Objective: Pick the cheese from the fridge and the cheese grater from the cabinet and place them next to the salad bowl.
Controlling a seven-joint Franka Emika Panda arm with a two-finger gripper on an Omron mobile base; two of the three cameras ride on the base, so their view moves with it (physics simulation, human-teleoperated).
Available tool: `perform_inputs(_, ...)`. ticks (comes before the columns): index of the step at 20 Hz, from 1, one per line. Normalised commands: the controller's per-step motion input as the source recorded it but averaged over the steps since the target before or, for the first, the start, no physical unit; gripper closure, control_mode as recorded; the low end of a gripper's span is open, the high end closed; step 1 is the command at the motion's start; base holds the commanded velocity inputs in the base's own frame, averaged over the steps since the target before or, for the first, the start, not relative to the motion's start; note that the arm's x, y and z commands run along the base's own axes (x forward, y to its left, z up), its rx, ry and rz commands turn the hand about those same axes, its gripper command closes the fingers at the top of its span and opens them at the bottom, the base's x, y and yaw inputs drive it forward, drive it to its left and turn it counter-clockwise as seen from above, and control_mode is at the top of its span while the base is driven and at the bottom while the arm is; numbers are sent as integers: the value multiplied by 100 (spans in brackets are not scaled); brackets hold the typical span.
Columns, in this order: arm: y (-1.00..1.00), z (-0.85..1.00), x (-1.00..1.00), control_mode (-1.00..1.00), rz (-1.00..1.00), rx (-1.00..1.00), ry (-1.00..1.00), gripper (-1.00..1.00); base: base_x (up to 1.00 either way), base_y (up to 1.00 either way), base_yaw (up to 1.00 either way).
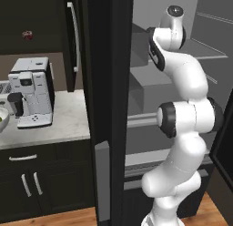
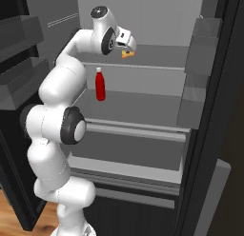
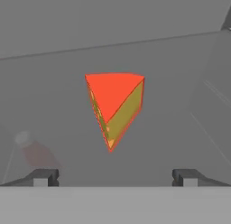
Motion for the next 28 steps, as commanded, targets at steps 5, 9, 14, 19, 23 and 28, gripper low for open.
perform_inputs(5,0,0,49,-100,0,0,2,-100,0,0,0)
perform_inputs(9,-5,0,44,-100,0,0,7,-100,0,0,0)
perform_inputs(14,-21,-1,29,-100,0,0,4,-100,0,0,0)
perform_inputs(19,-10,-9,27,-100,0,0,3,-100,0,0,0)
perform_inputs(23,0,-21,17,-100,0,0,4,-100,0,0,0)
perform_inputs(28,0,-12,6,-100,0,0,1,-100,0,0,0)
